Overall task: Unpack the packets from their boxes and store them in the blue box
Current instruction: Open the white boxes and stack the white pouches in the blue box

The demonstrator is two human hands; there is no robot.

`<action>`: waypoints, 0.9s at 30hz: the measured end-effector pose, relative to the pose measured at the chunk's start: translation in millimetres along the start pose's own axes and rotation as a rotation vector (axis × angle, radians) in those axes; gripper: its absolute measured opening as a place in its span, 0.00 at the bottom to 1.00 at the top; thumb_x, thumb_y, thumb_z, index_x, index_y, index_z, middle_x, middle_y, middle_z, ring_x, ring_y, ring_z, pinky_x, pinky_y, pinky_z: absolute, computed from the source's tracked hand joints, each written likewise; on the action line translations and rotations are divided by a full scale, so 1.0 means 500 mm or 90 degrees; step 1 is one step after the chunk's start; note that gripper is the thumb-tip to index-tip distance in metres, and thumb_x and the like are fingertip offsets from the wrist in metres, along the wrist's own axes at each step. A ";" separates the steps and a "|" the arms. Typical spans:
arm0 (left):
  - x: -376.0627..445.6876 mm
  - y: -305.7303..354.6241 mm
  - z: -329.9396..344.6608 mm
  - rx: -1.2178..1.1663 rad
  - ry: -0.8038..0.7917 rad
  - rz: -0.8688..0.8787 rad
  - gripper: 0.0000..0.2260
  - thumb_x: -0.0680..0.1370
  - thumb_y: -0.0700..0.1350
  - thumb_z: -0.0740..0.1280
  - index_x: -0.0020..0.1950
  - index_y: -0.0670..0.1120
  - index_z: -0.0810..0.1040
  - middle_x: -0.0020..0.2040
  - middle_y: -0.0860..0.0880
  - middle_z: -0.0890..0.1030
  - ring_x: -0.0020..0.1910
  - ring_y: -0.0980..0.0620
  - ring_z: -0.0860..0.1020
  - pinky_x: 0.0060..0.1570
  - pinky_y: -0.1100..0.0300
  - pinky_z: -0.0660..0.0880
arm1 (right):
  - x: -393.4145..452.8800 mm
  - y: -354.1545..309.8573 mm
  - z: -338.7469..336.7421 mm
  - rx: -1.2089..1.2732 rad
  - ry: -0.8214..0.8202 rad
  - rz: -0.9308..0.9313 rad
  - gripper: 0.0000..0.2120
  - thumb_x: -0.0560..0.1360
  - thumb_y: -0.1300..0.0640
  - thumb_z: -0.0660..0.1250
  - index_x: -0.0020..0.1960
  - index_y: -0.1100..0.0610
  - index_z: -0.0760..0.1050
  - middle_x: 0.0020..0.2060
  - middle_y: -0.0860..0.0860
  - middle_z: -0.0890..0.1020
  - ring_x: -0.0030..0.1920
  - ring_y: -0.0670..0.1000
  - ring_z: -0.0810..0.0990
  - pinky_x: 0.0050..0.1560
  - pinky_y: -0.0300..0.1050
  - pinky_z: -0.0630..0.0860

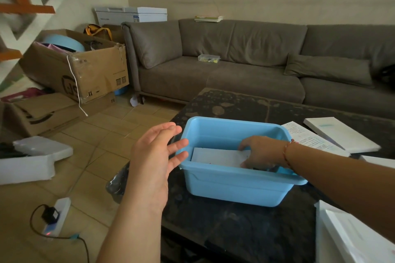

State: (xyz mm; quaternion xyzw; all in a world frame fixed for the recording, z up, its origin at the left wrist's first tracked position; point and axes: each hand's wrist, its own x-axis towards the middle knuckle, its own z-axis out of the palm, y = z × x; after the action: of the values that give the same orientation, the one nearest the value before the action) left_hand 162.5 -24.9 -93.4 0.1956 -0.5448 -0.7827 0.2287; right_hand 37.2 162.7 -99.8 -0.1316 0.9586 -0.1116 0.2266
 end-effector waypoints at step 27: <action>-0.118 -0.028 0.079 0.138 -0.382 0.104 0.08 0.72 0.45 0.68 0.33 0.46 0.81 0.28 0.45 0.79 0.25 0.48 0.76 0.22 0.62 0.67 | -0.337 0.350 0.173 0.173 0.586 -0.164 0.10 0.73 0.30 0.58 0.42 0.32 0.74 0.36 0.36 0.77 0.36 0.40 0.75 0.36 0.37 0.71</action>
State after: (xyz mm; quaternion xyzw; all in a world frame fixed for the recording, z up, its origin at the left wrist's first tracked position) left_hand 186.7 43.2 -90.4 -0.0648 -0.6817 -0.7221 0.0983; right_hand 187.5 365.0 -154.9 -0.1550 0.9120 -0.3093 -0.2205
